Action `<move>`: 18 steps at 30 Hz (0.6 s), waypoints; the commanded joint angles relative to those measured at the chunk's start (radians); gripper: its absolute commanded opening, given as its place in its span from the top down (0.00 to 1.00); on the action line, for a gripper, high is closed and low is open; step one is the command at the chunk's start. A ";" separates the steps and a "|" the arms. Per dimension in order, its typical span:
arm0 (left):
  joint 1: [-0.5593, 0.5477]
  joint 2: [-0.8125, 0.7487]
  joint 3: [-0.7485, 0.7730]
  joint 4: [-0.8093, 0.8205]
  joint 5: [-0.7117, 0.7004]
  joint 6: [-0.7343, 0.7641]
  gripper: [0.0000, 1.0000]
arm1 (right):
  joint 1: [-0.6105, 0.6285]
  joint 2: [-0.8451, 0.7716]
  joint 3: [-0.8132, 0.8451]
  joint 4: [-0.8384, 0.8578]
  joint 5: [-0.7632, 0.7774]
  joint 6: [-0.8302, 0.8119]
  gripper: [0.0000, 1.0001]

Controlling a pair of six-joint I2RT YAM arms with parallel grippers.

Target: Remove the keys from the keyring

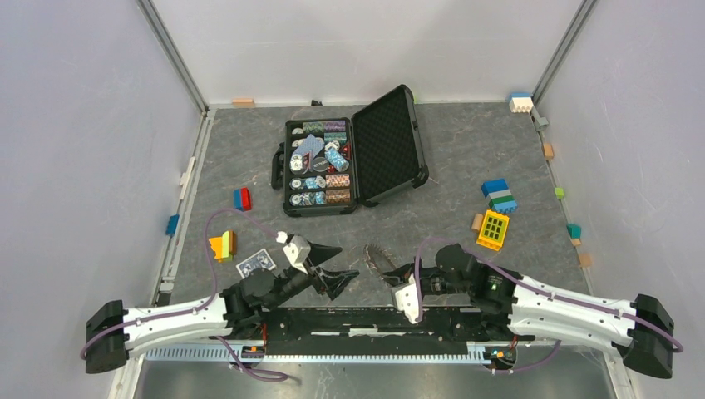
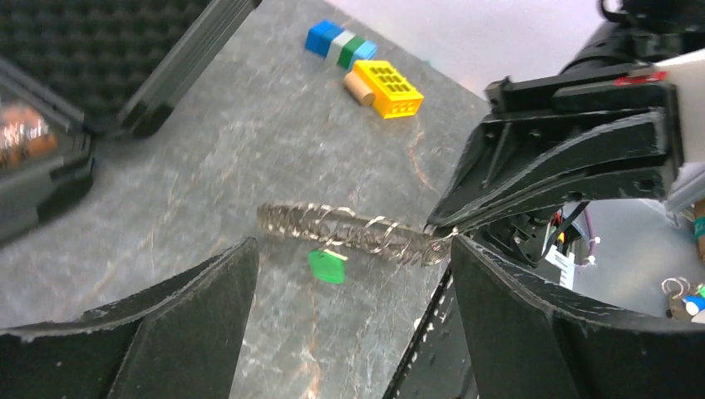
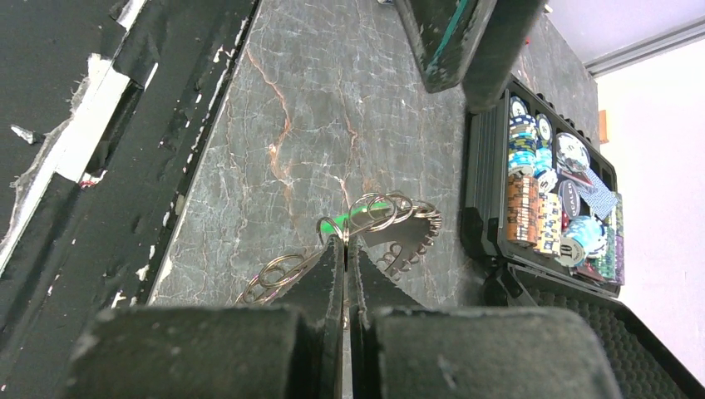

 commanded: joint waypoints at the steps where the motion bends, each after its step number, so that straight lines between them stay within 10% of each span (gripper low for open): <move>1: -0.007 0.034 -0.127 0.214 0.107 0.251 0.10 | 0.005 -0.018 0.000 0.027 -0.024 0.010 1.00; 18: -0.029 0.487 -0.127 0.500 -0.014 0.292 0.24 | 0.004 0.007 0.067 -0.076 -0.041 -0.009 1.00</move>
